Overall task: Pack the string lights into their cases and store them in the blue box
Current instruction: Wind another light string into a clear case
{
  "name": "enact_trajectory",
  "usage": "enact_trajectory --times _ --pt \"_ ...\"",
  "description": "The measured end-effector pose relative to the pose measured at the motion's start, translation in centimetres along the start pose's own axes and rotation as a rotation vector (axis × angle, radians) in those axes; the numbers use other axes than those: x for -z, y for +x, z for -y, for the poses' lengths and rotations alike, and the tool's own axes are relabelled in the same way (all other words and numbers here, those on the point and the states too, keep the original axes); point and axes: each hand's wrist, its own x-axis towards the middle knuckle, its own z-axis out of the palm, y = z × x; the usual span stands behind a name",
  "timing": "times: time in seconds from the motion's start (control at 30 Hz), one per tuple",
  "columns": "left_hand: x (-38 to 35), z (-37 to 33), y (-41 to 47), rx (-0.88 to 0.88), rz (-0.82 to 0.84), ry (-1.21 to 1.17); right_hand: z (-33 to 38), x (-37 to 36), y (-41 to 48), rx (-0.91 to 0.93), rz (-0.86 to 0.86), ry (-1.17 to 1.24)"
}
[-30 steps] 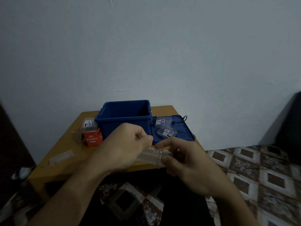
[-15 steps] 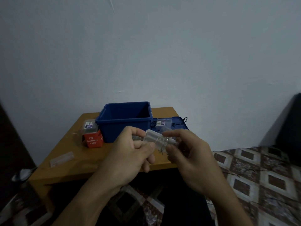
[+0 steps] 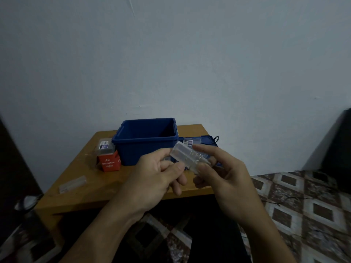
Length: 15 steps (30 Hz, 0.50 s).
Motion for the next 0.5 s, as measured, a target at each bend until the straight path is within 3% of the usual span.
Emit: enact_trajectory --times 0.5 --pt "-0.07 0.26 0.34 -0.085 -0.002 0.034 0.52 0.66 0.07 -0.076 0.042 0.155"
